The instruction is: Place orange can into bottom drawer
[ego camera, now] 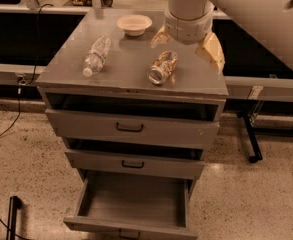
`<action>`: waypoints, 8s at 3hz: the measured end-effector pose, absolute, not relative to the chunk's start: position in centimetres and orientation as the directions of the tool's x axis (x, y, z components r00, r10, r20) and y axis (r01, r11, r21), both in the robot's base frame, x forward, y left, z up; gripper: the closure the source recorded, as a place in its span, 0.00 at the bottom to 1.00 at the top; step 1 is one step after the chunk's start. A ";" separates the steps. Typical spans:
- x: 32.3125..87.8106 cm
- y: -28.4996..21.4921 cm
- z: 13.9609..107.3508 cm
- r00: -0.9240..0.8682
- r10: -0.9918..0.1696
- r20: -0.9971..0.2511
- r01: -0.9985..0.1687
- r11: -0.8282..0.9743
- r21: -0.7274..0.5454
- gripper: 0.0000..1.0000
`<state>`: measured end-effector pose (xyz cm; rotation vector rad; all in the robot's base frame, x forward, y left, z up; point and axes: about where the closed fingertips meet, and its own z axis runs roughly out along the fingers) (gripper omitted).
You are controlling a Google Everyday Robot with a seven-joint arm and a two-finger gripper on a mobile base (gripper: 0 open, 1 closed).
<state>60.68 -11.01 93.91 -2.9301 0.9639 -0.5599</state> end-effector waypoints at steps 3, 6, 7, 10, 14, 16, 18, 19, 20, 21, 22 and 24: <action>69.7 -12.0 88.8 0.822 -0.410 0.395 -0.419 -0.905 -0.067 0.00; 70.1 -10.9 83.3 0.817 -0.507 0.276 -0.501 -0.860 -0.098 0.48; 68.4 -9.2 84.2 0.825 -0.514 0.235 -0.501 -0.857 -0.118 0.70; 56.3 -7.9 85.8 0.775 -0.609 -0.169 -0.617 -0.671 -0.411 1.00; 48.4 -7.5 72.6 0.412 -0.741 -0.530 -0.890 -0.200 -0.411 1.00; 47.4 -6.5 69.3 0.372 -0.720 -0.586 -0.909 -0.155 -0.387 1.00; 45.4 -4.7 54.9 0.140 -0.568 -0.811 -0.964 0.110 -0.244 1.00; 45.5 -4.4 49.6 0.073 -0.466 -0.882 -0.968 0.179 -0.175 1.00; 44.2 -2.9 46.4 0.018 -0.406 -0.914 -0.977 0.188 -0.103 1.00; 45.5 -3.5 46.6 0.040 -0.420 -0.907 -0.970 0.201 -0.137 1.00; 50.0 -4.3 43.9 0.076 -0.409 -0.909 -0.960 0.217 -0.178 1.00; 55.9 -7.9 39.4 0.086 -0.313 -0.946 -0.918 0.344 -0.198 1.00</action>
Offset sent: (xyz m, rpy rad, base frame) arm 0.1021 -0.0102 -0.0575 -0.0984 -0.0184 0.2206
